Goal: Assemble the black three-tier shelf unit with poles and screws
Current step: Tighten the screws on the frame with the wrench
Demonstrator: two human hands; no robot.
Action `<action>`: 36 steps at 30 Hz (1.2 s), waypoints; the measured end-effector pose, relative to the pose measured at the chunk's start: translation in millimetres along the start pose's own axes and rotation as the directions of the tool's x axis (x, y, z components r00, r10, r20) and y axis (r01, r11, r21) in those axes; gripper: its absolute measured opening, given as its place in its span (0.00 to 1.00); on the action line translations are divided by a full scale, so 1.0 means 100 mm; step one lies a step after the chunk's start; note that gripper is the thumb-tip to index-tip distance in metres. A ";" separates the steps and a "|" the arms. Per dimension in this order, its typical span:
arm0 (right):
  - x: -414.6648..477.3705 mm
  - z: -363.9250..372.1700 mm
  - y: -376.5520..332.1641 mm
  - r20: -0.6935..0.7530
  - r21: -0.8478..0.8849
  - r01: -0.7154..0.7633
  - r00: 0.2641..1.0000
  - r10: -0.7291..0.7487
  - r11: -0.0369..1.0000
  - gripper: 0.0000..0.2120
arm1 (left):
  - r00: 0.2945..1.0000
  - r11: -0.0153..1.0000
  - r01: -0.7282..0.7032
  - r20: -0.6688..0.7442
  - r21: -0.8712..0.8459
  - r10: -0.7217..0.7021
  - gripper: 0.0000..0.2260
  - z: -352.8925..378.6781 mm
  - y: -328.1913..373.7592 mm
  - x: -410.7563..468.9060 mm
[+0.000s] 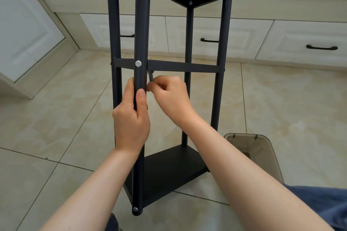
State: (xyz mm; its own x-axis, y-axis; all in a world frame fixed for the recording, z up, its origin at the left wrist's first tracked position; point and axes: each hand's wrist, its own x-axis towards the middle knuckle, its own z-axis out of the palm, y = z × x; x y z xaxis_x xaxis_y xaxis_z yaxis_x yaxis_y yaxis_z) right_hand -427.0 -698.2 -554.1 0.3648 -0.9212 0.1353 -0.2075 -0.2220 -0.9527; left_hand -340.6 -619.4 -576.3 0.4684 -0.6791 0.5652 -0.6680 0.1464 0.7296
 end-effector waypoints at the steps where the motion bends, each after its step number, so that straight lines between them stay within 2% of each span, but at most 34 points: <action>1: 0.01 -0.01 -0.03 -0.003 0.001 0.011 1.000 -0.011 1.000 0.11 | 1.000 1.000 0.004 0.001 -0.007 -0.004 0.30 0.00 0.00 0.00; 6: 0.01 -0.01 -0.10 -0.040 0.017 0.042 0.998 -0.041 0.999 0.11 | 1.000 1.000 0.024 0.011 -0.009 -0.024 0.26 0.00 -0.03 0.00; 13: -0.02 0.06 -0.09 -0.095 -0.021 0.079 0.992 -0.080 0.997 0.17 | 0.999 0.999 0.034 0.015 0.004 -0.034 0.24 0.00 -0.04 0.00; 25: 0.06 0.28 0.05 -0.154 -0.016 0.065 0.986 -0.067 0.998 0.10 | 1.000 0.999 -0.002 0.009 0.037 0.001 0.22 -0.02 -0.12 0.00; 31: 0.10 0.40 0.10 -0.234 0.007 0.085 0.969 -0.081 0.996 0.09 | 1.000 0.999 -0.027 0.005 0.023 0.027 0.23 -0.04 -0.13 0.00; 36: 0.09 0.41 0.10 -0.216 0.023 0.085 0.973 -0.078 0.996 0.09 | 1.000 1.000 -0.020 -0.002 0.014 0.020 0.24 -0.04 -0.12 0.00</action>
State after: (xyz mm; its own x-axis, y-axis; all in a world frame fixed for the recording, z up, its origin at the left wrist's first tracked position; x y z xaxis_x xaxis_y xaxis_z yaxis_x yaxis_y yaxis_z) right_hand -388.9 -695.8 -573.3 0.1749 -0.9484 0.2646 -0.1545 -0.2918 -0.9439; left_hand -330.1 -618.4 -583.5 0.4562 -0.6747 0.5802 -0.6853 0.1495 0.7127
